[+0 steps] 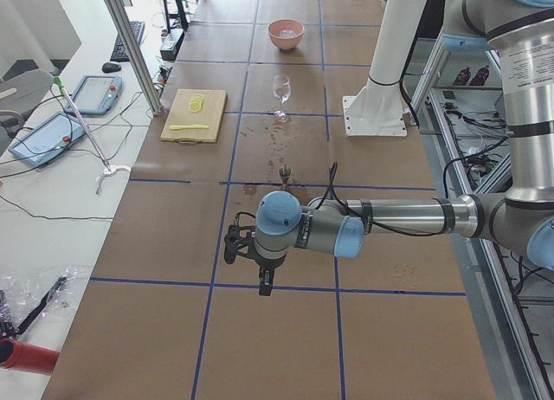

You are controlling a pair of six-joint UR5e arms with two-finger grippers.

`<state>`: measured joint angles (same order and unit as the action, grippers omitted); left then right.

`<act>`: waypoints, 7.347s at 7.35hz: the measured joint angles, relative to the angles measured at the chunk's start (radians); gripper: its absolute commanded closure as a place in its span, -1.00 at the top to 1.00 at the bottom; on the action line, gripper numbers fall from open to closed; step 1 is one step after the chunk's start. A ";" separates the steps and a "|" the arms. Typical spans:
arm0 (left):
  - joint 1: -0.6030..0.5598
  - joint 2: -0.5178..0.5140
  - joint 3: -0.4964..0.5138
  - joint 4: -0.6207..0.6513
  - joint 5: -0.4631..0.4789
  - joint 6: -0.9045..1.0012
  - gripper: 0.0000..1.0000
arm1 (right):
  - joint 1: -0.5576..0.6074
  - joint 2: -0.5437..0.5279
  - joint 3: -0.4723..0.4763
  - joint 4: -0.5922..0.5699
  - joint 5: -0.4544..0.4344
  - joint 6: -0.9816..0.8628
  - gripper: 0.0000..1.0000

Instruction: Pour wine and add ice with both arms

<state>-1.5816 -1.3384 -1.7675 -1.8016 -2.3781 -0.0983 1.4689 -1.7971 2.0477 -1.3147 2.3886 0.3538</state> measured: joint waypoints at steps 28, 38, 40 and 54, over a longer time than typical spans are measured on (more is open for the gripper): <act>0.002 -0.005 -0.010 -0.047 0.000 0.002 1.00 | -0.563 0.108 0.097 0.042 -0.437 0.509 -1.00; 0.005 -0.001 -0.032 -0.047 0.007 0.002 1.00 | -0.952 1.103 -0.122 -0.637 -0.683 0.960 -1.00; 0.005 -0.001 -0.031 -0.047 0.007 0.002 1.00 | -1.004 1.144 -0.183 -0.637 -0.727 0.993 -0.88; 0.005 0.000 -0.029 -0.048 0.006 0.002 1.00 | -1.039 1.142 -0.185 -0.644 -0.754 0.990 1.00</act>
<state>-1.5769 -1.3387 -1.7960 -1.8500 -2.3723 -0.0963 0.4295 -0.6547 1.8630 -1.9589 1.6345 1.3436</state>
